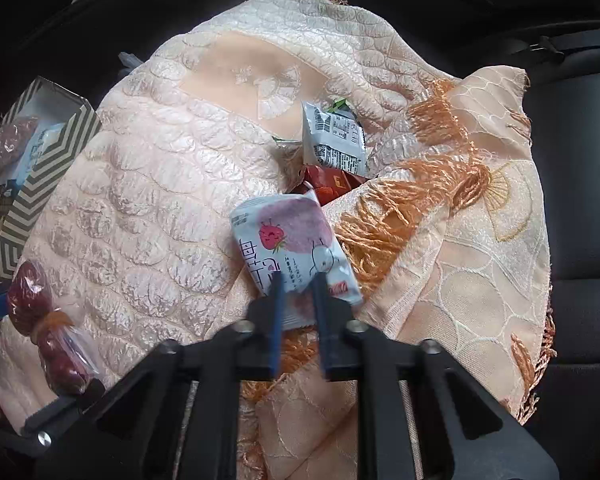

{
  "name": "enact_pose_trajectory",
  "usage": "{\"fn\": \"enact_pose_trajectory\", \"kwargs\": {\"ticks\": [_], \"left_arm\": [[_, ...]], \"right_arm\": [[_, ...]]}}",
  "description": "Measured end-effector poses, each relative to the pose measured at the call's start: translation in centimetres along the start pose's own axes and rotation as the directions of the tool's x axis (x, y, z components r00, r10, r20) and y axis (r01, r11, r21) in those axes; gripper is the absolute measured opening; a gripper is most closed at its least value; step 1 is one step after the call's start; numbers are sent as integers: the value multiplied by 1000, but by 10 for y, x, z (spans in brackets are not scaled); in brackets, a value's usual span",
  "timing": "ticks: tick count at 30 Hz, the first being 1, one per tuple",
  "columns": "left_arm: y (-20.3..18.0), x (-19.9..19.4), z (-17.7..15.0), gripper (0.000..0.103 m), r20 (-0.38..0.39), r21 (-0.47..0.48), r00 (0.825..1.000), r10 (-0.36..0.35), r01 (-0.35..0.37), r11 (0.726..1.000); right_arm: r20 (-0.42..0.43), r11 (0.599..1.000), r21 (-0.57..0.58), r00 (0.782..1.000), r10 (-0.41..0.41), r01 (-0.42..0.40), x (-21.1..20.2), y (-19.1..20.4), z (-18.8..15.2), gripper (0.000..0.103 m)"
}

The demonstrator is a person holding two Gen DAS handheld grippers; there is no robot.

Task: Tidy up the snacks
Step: 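Grasp the red dates bag with the left tool while the right tool grasps the pink-white cake packet, then carry the dates bag and cake packet into the tray and open both tools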

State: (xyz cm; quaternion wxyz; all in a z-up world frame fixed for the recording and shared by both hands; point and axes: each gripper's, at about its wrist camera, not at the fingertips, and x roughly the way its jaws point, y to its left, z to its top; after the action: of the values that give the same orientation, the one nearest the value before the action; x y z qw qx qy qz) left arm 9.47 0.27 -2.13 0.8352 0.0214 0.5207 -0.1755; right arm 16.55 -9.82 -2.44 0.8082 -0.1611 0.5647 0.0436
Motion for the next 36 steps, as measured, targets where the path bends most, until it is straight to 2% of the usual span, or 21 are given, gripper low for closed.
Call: {"fn": "enact_pose_trajectory", "kwargs": {"ticks": [6, 7, 9, 10, 11, 17, 19, 20, 24, 29, 36], "left_arm": [[6, -6, -5, 72, 8, -15, 1000, 0, 0, 1000], [6, -6, -6, 72, 9, -16, 1000, 1, -1, 1000], [8, -8, -9, 72, 10, -19, 1000, 1, -1, 1000], [9, -9, -9, 72, 9, -23, 1000, 1, -1, 1000], [10, -9, -10, 72, 10, -26, 1000, 2, -2, 1000], [14, -7, -9, 72, 3, -47, 1000, 5, -5, 999], [13, -7, -9, 72, 1, -46, 1000, 5, -4, 999], [13, -6, -10, 72, 0, -45, 1000, 6, -6, 999], [11, -7, -11, 72, 1, -44, 1000, 3, -3, 999], [16, -16, -13, 72, 18, -57, 1000, 11, -10, 998], [31, -32, -17, 72, 39, -92, 999, 32, -28, 995]], "right_arm": [[35, 999, 37, 999, 30, -31, -8, -6, -3, 10], [25, 999, 37, 999, 26, -27, -7, -5, -2, 15], [20, 999, 38, 999, 28, -29, -4, -4, 3, 40], [24, 999, 37, 999, 29, -29, -2, -4, 5, 62], [31, 999, 39, 999, 26, -27, -1, -3, 8, 67], [-21, 1000, 16, 1000, 19, -18, 22, -6, 18, 67], [-30, 999, 25, 999, 40, -39, 27, -9, 17, 66], [-25, 998, 34, 998, 54, -53, 26, -11, 17, 56], [-8, 995, 57, 996, 84, -84, 19, -13, 14, 41], [42, 984, 101, 989, 143, -147, -6, -10, 5, 36], [106, 958, 113, 962, 251, -262, -37, 10, -2, 35]]}}
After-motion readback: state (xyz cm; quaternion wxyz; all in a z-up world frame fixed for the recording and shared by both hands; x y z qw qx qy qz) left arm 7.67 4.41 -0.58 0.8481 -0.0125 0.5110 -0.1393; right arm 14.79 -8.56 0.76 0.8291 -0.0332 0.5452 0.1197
